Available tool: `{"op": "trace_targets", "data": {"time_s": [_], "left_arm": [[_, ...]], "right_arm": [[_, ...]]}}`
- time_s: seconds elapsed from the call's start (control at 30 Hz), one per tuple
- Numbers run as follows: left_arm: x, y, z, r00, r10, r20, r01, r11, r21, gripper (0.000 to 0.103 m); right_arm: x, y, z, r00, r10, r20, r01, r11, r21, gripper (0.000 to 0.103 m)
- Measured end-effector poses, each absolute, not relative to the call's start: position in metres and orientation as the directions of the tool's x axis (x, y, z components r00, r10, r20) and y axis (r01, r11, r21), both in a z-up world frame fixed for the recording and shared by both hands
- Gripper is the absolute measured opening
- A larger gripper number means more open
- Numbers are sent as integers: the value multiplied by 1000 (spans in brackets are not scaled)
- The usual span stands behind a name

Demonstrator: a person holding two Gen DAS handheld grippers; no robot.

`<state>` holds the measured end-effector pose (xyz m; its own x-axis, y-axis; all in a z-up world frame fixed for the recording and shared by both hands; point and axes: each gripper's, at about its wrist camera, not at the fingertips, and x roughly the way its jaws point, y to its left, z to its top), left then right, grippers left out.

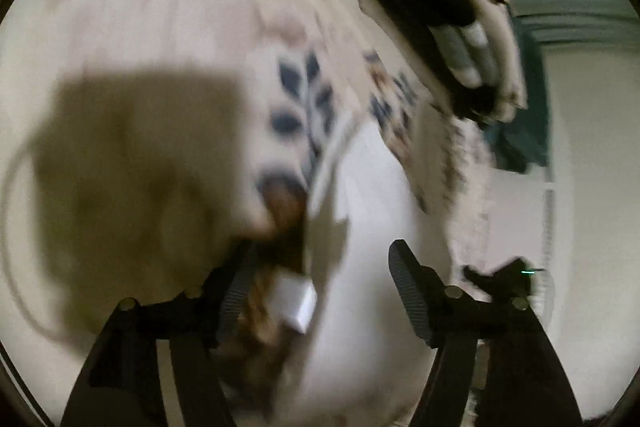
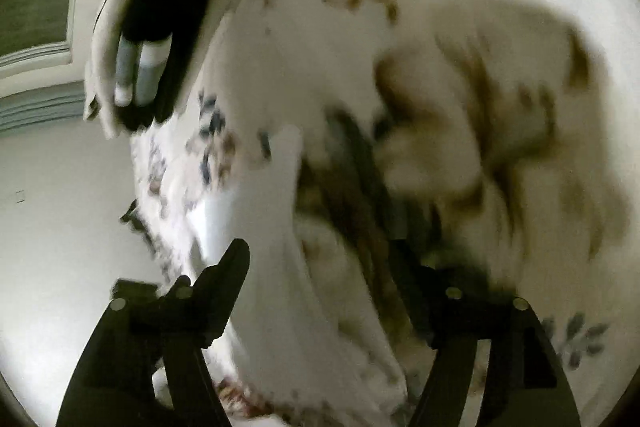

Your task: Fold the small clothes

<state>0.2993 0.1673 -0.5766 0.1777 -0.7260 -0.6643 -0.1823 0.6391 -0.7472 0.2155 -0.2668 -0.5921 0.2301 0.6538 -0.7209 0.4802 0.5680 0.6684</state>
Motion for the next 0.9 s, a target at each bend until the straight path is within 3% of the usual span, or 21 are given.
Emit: {"op": "trace_targets", "data": {"time_s": [0.2, 0.33, 0.43, 0.47, 0.5, 0.53, 0.6, 0.9], "left_arm": [[267, 130, -605, 96, -837, -538, -210, 511, -833, 66], [270, 95, -606, 61, -818, -572, -127, 562, -817, 66], [269, 88, -601, 97, -820, -563, -108, 554, -826, 59], [269, 86, -597, 112, -818, -564, -95, 556, -825, 38], [268, 84, -594, 112, -809, -577, -85, 571, -817, 26], [269, 82, -590, 111, -806, -582, -78, 576, -813, 20], [268, 82, -579, 126, -790, -600, -69, 596, -800, 18], [307, 77, -472, 132, -789, -600, 15, 607, -794, 18]], "right_arm": [[173, -247, -638, 152, 795, -588, 495, 454, 741, 77], [174, -237, -652, 175, 836, -520, 485, 387, 784, 78], [181, -227, -652, 174, 846, -504, 459, 383, 801, 77], [183, -224, -650, 171, 841, -513, 445, 398, 802, 73], [184, -220, -646, 176, 841, -512, 425, 404, 810, 49], [186, -218, -642, 171, 836, -521, 415, 418, 808, 30], [187, -215, -629, 179, 823, -539, 399, 440, 805, 21], [209, -220, -516, 229, 788, -571, 342, 484, 805, 18]]}}
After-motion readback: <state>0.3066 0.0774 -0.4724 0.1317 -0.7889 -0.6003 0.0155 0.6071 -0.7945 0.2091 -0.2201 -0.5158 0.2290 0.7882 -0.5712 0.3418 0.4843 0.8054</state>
